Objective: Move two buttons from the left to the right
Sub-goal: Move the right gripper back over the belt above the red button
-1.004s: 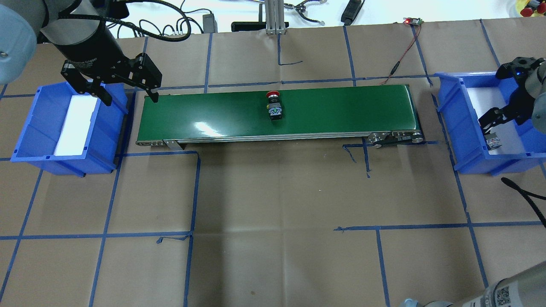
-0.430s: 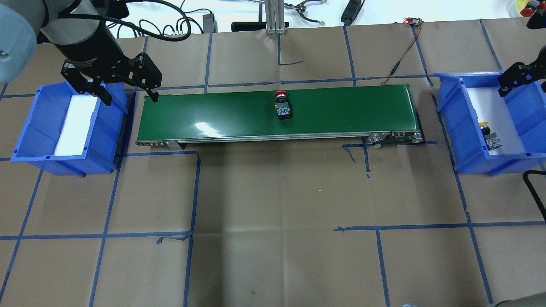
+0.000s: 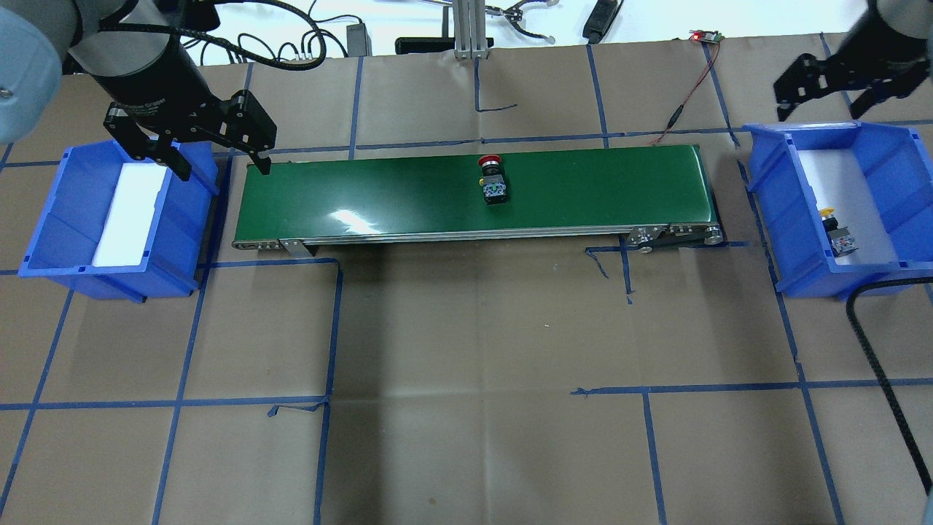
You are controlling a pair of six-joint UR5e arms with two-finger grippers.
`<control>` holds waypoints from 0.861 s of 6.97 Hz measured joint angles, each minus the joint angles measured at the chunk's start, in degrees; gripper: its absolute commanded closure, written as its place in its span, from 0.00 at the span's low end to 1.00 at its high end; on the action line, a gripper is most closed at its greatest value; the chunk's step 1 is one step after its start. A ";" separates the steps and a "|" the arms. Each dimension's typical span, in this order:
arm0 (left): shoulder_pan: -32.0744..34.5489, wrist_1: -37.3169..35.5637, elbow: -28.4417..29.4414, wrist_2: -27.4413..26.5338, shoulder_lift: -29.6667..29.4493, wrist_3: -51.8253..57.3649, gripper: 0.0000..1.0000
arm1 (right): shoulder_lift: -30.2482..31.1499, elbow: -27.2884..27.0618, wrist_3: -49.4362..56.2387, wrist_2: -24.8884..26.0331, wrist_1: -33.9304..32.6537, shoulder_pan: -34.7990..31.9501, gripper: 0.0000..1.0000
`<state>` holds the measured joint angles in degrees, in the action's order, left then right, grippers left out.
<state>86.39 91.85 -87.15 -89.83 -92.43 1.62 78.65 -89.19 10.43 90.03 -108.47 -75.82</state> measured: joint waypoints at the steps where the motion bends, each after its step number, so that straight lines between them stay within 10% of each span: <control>1: 0.02 0.00 0.01 0.00 0.00 -0.05 0.00 | -0.05 0.13 -7.80 -0.02 -0.28 -6.04 0.00; 6: 0.00 0.08 -0.02 1.54 0.06 -0.55 0.00 | -0.82 -0.06 -16.90 -3.51 -0.63 -16.39 0.00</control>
<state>86.40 91.92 -87.18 -88.28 -92.38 1.07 77.84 -89.24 -6.47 86.52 -109.11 -92.21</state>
